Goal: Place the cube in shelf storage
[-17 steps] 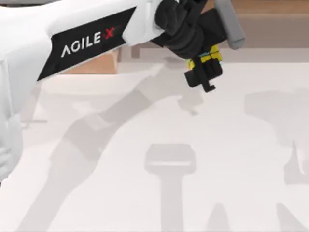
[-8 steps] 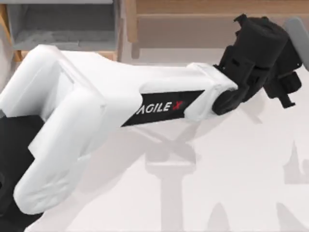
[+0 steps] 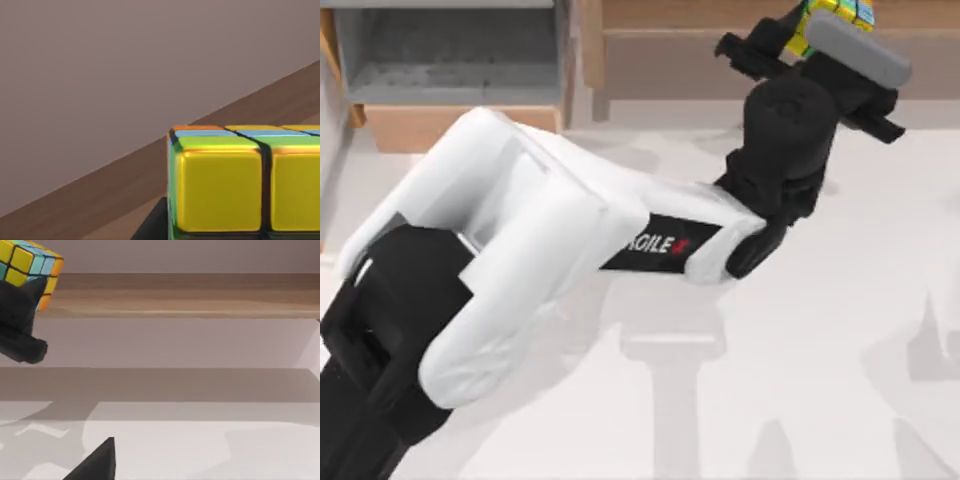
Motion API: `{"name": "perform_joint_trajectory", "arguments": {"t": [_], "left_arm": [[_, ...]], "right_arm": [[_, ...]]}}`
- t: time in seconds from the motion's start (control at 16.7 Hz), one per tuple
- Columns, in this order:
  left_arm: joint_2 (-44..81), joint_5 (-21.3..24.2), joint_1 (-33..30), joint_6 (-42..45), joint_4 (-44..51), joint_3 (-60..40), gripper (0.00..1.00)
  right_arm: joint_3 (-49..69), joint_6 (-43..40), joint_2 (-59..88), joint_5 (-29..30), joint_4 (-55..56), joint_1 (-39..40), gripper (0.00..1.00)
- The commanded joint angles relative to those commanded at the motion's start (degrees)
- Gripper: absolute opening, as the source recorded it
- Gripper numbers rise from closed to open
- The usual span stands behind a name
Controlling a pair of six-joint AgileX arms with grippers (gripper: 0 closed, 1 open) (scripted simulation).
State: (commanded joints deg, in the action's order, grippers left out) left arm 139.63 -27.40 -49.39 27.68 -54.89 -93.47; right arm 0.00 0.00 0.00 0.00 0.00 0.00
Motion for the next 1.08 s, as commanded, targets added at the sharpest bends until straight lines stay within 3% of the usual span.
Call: {"name": "perform_joint_trajectory", "arguments": {"t": [0.48,1.08], "left_arm": [[5.2,-10.6,3.3,-7.4,-26.7,4.8,0.0],[6.3,-12.2,3.0,-8.7,-30.8,6.1,0.0]], "right_arm": [[0.0,0.0,0.0,0.0,0.0,0.0,1.0],[0.0,0.0,0.0,0.0,0.0,0.0,1.0]]}}
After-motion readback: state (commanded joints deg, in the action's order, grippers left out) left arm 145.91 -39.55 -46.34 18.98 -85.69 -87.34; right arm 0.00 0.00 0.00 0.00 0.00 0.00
